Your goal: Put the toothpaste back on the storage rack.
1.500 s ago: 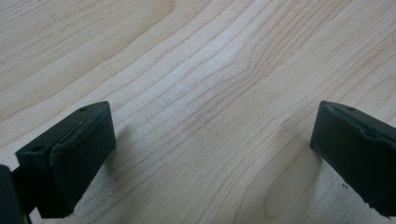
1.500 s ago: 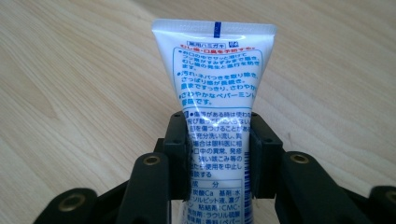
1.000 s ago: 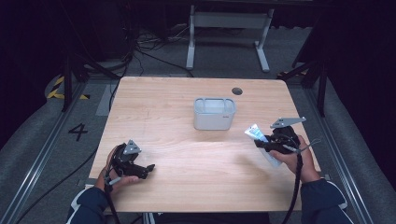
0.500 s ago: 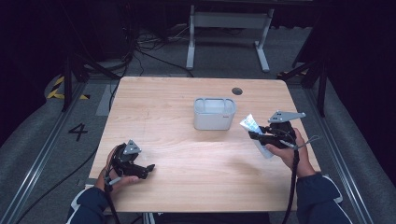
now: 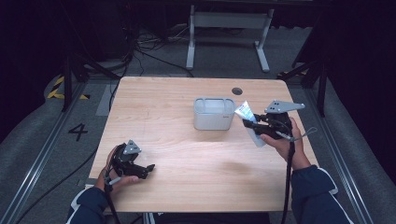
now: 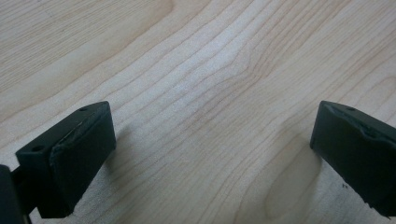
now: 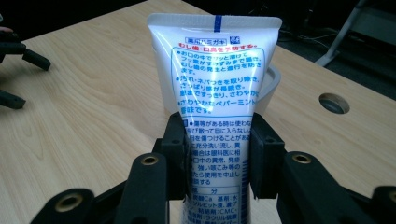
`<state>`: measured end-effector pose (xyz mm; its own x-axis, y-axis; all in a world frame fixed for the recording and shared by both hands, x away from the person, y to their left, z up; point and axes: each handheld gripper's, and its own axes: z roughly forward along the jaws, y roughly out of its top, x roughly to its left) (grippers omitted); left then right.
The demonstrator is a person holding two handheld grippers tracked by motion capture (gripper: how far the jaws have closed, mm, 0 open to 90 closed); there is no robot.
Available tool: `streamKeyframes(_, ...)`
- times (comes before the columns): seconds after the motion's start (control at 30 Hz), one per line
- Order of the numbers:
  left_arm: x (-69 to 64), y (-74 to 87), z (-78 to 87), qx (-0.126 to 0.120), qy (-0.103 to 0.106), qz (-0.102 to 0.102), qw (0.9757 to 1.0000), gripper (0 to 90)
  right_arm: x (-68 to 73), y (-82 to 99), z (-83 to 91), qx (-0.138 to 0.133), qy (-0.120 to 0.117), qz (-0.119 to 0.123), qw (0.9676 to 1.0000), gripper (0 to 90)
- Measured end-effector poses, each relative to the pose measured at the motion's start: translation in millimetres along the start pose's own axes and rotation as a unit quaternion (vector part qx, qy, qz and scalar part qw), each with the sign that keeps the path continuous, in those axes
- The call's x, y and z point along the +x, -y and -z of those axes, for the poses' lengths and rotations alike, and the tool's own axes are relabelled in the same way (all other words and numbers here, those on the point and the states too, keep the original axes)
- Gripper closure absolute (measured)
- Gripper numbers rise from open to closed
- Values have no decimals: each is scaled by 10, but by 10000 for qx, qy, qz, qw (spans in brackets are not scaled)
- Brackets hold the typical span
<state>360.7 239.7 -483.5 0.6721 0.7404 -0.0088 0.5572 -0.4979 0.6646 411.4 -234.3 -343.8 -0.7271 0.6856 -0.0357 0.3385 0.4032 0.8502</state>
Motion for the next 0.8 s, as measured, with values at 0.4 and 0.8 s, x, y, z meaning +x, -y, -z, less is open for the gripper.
streamKeyframes(0.4, 0, 0, 0, 0, 2, 2, 10000, 5, 40, -324, -57, -238, -92, 260, 9993, 656)
streamKeyframes(0.8, 0, 0, 0, -1, 3, 2, 10000, 5, 38, -601, -133, -422, -138, 342, 9984, 656)
